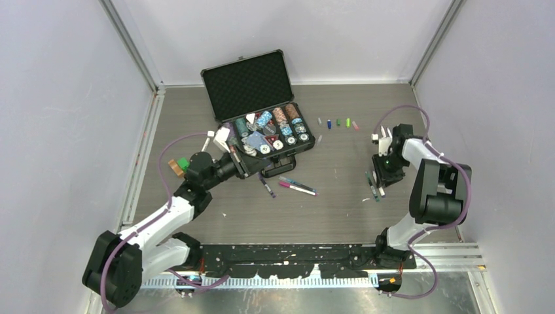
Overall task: Open the pen caps
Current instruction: Place the pen at the center of the board, then place the pen cap at the center of the board, then pick up the pen from the center of the board.
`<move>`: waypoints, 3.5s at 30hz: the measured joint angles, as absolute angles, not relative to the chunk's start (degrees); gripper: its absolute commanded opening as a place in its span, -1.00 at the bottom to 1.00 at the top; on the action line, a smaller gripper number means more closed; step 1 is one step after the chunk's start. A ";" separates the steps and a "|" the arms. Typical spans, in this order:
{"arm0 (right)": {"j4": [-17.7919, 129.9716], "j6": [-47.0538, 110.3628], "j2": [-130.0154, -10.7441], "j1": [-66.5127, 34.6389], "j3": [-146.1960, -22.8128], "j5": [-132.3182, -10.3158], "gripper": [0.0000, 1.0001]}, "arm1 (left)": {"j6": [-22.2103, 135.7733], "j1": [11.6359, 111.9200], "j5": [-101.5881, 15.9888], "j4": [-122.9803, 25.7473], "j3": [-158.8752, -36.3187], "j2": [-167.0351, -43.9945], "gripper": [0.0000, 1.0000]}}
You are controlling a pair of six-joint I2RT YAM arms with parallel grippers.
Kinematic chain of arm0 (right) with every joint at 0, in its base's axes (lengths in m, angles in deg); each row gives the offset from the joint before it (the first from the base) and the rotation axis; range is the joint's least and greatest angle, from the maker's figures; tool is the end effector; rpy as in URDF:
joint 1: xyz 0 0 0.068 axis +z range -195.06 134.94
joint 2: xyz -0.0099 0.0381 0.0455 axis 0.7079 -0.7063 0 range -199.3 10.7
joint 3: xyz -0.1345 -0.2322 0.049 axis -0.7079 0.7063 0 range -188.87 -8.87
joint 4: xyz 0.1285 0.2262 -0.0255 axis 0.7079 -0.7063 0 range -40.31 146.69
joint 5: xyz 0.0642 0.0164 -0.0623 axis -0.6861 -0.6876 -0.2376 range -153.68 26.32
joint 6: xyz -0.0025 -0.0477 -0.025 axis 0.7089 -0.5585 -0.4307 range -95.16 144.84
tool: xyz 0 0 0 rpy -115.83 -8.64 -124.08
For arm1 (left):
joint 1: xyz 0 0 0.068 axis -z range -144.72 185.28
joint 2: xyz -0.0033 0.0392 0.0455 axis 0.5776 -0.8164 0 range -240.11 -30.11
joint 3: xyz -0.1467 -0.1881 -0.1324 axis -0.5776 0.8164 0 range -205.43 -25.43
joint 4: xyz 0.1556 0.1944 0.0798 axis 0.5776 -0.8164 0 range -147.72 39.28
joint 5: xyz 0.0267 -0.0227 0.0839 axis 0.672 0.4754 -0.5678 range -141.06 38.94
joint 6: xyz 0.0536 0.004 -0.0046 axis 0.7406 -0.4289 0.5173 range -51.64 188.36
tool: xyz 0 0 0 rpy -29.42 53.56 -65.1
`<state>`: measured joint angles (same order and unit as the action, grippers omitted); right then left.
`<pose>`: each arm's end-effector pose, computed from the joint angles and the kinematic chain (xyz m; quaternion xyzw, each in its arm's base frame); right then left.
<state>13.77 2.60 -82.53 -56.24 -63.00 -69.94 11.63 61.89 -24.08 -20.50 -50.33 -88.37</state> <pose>0.2735 -0.0500 0.1607 -0.0998 0.9911 0.0322 0.0822 0.1933 -0.1150 0.2476 -0.0287 0.7236 -0.5710 0.3867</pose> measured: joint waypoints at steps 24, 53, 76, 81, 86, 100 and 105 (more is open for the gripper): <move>12.63 5.07 -61.33 -38.26 -62.98 -116.08 0.21 | -1.44 80.93 -38.18 -11.41 -56.93 -109.90 -1.00; 13.81 17.70 -52.30 -63.15 -65.29 -103.42 0.20 | 38.97 85.58 -61.89 -101.13 -170.50 -181.00 -0.75; 13.66 17.03 -52.32 -63.72 -65.10 -104.45 0.21 | 43.78 85.76 -64.86 -92.26 -167.73 -180.21 -0.30; 12.09 14.03 -52.32 -63.94 -65.10 -106.72 0.20 | 45.95 86.65 -63.29 -86.31 -149.35 -166.40 -0.28; 10.71 9.97 -52.32 -63.94 -64.68 -109.02 0.20 | 45.09 87.77 -62.04 -72.76 -120.43 -139.93 -0.23; 8.72 6.49 -53.50 -63.94 -64.14 -112.65 0.20 | 25.49 87.96 -70.37 -68.06 -76.04 -106.90 -0.07; 8.65 6.53 -53.85 -63.94 -64.14 -112.76 0.19 | 15.94 87.96 -75.79 -77.18 -77.52 -110.44 -0.18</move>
